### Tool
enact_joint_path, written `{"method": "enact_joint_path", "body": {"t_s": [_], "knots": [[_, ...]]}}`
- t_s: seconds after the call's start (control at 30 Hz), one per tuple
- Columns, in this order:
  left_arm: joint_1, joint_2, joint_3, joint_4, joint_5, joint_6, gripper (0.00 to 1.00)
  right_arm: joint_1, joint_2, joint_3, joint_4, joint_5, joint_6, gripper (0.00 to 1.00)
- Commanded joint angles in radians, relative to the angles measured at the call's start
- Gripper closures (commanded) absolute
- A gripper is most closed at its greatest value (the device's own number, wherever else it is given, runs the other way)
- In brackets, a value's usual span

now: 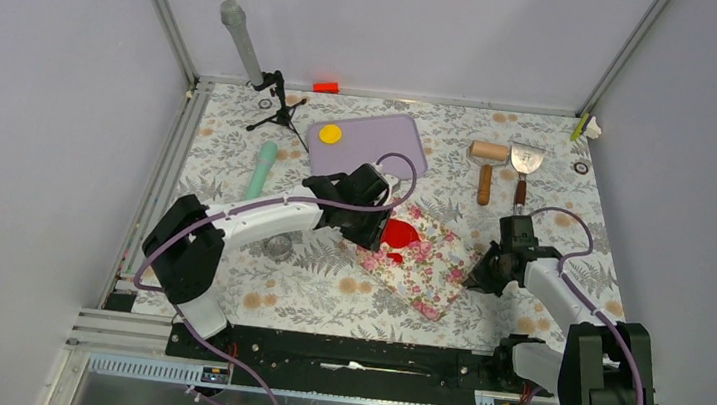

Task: Roll out the dumpling wrappers from the dough
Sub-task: Remove the dumpling wrapper from the work surface.

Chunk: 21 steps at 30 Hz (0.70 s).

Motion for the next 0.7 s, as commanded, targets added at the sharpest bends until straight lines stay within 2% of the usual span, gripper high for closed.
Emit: {"method": "enact_joint_path", "body": {"t_s": [0.0,0.1,0.17,0.33,0.5,0.6,0.67], "knots": [[0.034,-0.017,0.062,-0.023,-0.019,0.04,0.65,0.007,0.037,0.051,-0.075,-0.028,-0.085,0.98],[0.047,-0.025,0.077,-0.047,-0.016,0.049,0.64,0.008,0.067,0.097,-0.116,-0.004,-0.089,0.7],[0.052,-0.032,0.08,-0.056,-0.012,0.048,0.64,0.007,0.059,0.127,-0.141,0.044,-0.094,0.58],[0.057,-0.048,0.075,-0.065,-0.014,0.045,0.62,0.018,-0.016,0.208,-0.096,0.067,-0.146,0.53],[0.072,-0.073,0.071,-0.074,-0.015,0.047,0.61,0.099,0.065,0.3,0.055,0.067,-0.249,0.55],[0.1,-0.107,0.052,-0.071,-0.012,0.035,0.61,0.148,0.097,0.279,0.252,0.018,-0.367,0.39],[0.124,-0.128,0.04,-0.069,0.0,0.028,0.6,0.166,0.141,0.297,0.333,0.006,-0.442,0.34]]}}
